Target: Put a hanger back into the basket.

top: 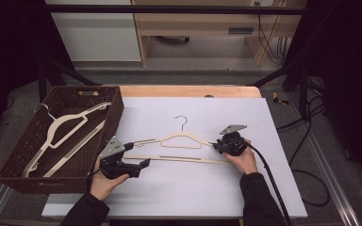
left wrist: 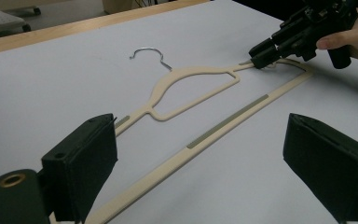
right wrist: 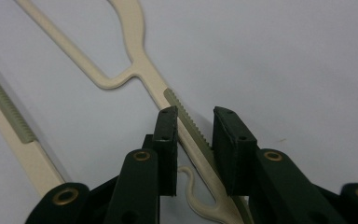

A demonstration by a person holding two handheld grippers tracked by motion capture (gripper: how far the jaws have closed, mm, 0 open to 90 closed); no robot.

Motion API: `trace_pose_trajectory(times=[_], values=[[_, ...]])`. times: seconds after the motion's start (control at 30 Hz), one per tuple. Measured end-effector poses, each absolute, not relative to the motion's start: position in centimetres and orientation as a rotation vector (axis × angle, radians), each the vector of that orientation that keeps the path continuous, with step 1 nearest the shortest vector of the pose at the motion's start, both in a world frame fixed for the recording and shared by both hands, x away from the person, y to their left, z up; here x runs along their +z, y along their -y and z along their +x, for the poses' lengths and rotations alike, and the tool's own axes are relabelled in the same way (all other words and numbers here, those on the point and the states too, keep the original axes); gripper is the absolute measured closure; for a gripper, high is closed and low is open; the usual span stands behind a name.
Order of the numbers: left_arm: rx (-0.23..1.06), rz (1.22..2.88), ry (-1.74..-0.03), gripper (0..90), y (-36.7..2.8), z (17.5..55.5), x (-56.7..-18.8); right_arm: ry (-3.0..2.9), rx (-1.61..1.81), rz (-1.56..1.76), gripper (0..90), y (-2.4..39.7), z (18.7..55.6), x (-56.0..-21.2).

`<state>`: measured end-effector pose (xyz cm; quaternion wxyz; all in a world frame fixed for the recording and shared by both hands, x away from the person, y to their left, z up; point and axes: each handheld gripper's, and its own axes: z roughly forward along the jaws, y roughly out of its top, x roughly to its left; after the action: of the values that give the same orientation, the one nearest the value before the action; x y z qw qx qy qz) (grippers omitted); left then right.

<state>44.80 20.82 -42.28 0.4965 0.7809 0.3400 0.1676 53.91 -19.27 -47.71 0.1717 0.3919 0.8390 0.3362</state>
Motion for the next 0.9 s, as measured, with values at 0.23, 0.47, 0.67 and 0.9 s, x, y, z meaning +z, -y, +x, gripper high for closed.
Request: trace_pose_trajectory(times=[0.23, 0.47, 0.67, 0.9], values=[[0.406, 1.895, -0.826, 9.7, -20.9, 44.8, -42.3, -2.483, 0.930, 1.053, 76.1, 19.5, 52.3, -47.2], [0.406, 1.896, -0.829, 9.7, -20.9, 44.7, -42.4, -2.527, 0.905, 1.055, 77.7, 19.2, 50.4, -47.0], [0.402, 1.898, -0.829, 9.8, -20.9, 44.7, -42.4, -2.537, 0.923, 1.050, 77.6, 19.0, 48.6, -47.0], [0.400, 1.903, -0.829, 10.0, -20.7, 44.8, -42.5, -2.511, 1.047, 1.004, 67.1, 18.0, 48.9, -47.4]])
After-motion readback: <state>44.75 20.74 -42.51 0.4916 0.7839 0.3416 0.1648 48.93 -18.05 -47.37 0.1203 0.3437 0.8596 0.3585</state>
